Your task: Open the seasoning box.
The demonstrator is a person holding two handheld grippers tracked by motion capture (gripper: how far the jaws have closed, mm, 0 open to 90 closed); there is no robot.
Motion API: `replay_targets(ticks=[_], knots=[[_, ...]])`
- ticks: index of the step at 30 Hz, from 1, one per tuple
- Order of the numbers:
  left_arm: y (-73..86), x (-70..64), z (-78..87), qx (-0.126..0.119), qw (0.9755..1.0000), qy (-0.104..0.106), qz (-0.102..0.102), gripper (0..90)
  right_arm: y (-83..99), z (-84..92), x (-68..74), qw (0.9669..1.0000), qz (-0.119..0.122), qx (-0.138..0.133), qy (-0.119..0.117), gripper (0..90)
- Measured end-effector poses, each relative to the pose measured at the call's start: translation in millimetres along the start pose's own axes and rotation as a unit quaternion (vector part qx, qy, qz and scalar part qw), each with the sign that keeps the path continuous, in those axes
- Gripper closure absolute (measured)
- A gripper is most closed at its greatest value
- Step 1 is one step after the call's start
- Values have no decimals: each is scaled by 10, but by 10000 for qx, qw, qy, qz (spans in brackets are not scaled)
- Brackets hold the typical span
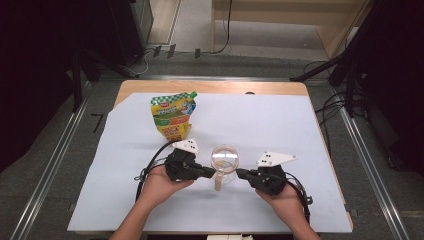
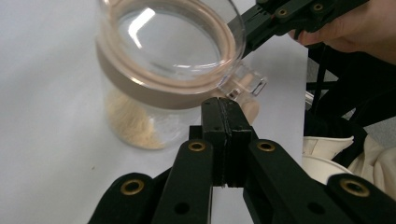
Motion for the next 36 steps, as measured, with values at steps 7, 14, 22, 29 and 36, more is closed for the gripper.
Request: replay_targets(ticks=[7, 14, 22, 29, 36], knots=[[-22, -37, -48, -42, 9999, -91, -11, 900, 14, -13, -39, 9999, -7, 37, 107, 900], [-47, -61, -93, -62, 9998, -166, -36, 900, 8, -14, -88, 9998, -71, -7, 169, 900], [-94, -103, -193, -142, 9998, -146, -54, 900, -2, -5, -178, 9994, -172, -16, 287, 900], [-148, -158, -315, -204, 9997, -28, -101, 900, 18, 43, -216, 9988, -355, 19, 351, 900], [-214, -219, -451, -185, 9996, 129, -182, 900, 39, 159, -203, 9986, -348, -74, 381, 900]])
Point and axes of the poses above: each handheld gripper's, and its own axes: z roughly backward along the jaws, y roughly out of its underside, x roughly to its left, the point moved 6 cm from there along -z, roughly forward along the jaws, and after that the axes turned 2 degrees about y, right-handed, at the moved point
